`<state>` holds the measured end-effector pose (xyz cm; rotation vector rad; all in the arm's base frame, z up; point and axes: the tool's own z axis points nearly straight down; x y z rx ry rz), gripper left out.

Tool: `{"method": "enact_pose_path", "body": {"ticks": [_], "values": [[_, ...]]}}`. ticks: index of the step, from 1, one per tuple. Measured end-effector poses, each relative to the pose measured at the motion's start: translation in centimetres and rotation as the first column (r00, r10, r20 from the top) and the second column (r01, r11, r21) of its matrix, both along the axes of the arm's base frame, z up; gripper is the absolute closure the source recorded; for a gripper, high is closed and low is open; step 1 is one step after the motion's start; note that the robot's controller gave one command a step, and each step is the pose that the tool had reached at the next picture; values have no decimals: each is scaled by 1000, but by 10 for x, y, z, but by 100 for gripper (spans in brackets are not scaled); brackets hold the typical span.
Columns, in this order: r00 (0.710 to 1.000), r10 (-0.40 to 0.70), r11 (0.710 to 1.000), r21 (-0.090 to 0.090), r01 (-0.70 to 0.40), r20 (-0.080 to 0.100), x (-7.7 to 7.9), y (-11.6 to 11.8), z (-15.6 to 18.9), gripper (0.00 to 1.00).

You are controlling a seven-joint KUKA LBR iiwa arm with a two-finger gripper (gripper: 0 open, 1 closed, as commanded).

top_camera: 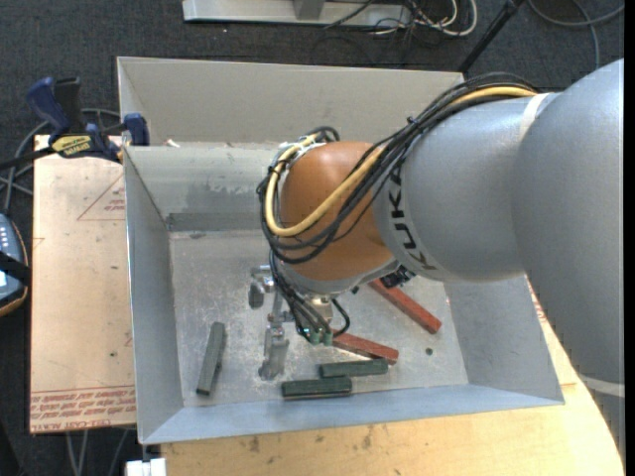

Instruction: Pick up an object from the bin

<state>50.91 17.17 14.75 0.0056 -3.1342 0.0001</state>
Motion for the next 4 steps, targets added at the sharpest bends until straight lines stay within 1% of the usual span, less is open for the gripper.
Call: {"method": "enact_pose_path", "body": {"ticks": [1,2,3,4], "values": [[999,51,999,-1,-51,5,-4,-120,-79,0],[998,58,998,1,-58,3,-2,-115,-72,100],[861,509,861,-2,-509,16,12,-100,18,100],[862,507,862,1,-507,10,10,-101,15,0]]}}
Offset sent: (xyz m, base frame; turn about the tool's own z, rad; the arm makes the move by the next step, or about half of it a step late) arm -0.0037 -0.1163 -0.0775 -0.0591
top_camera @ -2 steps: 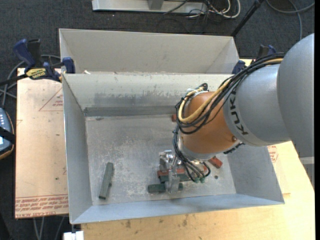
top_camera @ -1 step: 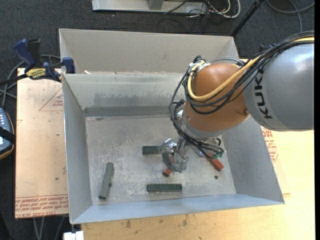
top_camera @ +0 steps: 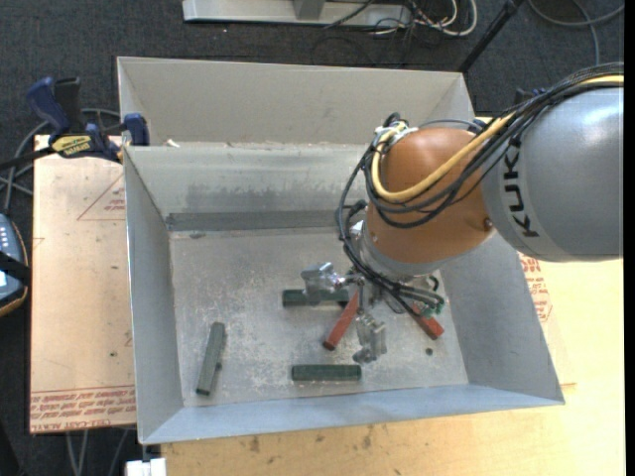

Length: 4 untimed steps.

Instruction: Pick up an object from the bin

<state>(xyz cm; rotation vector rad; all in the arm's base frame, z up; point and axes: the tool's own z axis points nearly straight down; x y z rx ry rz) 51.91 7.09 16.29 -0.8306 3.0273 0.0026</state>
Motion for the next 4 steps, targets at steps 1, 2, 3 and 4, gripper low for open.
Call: {"method": "enact_pose_path", "body": {"ticks": [1,2,3,4], "values": [[951,310,951,-1,-310,-5,-2,-27,-94,0],[901,434,901,-5,-433,7,74,-41,-49,0],[875,484,875,0,-484,1,99,-26,-95,0],[876,482,876,-1,-482,2,99,-27,-92,100]]}}
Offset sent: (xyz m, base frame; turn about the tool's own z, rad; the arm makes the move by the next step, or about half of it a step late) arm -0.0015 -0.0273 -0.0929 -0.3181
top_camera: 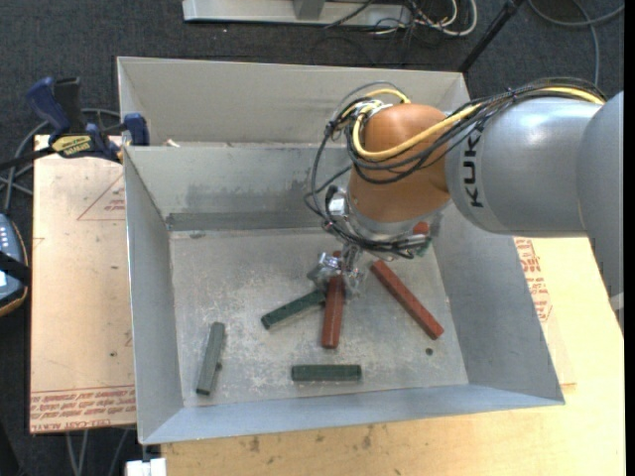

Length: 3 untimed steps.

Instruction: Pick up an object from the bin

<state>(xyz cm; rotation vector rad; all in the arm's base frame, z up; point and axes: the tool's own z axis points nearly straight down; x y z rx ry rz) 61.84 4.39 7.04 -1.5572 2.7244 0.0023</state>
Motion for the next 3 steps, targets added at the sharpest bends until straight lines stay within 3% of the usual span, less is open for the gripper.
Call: {"method": "enact_pose_path", "body": {"ticks": [1,2,3], "values": [[998,67,998,0,-67,0,-20,24,0,100],[902,432,902,-2,-432,2,-1,8,0,100],[832,555,832,-5,-555,8,-24,36,146,100]]}}
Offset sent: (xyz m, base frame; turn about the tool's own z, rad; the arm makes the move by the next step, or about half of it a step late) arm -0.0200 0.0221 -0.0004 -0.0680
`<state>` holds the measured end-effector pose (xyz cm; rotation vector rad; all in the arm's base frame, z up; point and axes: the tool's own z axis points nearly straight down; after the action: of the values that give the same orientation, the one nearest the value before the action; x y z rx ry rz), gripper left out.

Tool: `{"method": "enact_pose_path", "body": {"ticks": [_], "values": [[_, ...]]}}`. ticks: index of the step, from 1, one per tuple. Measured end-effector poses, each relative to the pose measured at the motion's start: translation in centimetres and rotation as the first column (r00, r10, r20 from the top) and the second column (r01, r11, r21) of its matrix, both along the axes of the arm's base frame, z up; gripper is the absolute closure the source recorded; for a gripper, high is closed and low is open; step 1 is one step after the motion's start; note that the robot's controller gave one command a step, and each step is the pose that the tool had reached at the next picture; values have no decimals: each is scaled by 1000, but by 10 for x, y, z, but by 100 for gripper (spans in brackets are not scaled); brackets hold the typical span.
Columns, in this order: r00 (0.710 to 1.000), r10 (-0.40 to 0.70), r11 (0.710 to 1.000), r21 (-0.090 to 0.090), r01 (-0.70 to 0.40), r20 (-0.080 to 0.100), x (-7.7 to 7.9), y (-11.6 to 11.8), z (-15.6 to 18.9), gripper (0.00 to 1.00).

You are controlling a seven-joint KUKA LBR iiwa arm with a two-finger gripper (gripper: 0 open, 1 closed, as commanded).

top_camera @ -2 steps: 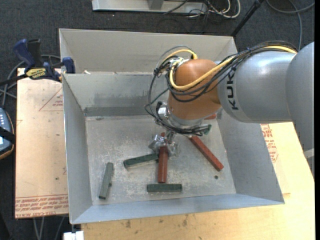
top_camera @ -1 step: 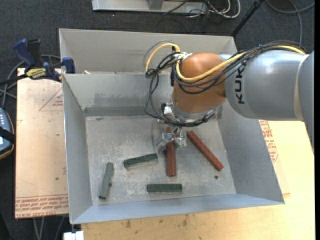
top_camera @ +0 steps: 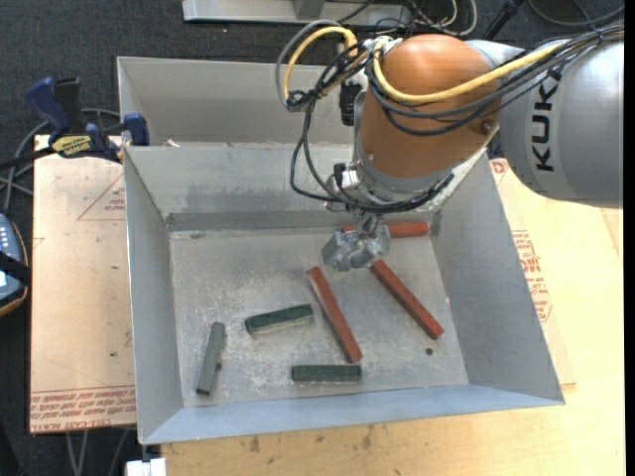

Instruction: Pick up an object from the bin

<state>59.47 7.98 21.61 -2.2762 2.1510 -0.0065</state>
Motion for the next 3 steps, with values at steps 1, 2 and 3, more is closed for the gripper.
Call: {"method": "enact_pose_path", "body": {"ticks": [1,2,3], "values": [[1000,-2,1000,0,2,-8,-1,-1,-5,0],[997,69,998,0,-69,-15,20,48,-151,0],[996,89,996,-6,-89,-3,3,-30,-74,0]]}}
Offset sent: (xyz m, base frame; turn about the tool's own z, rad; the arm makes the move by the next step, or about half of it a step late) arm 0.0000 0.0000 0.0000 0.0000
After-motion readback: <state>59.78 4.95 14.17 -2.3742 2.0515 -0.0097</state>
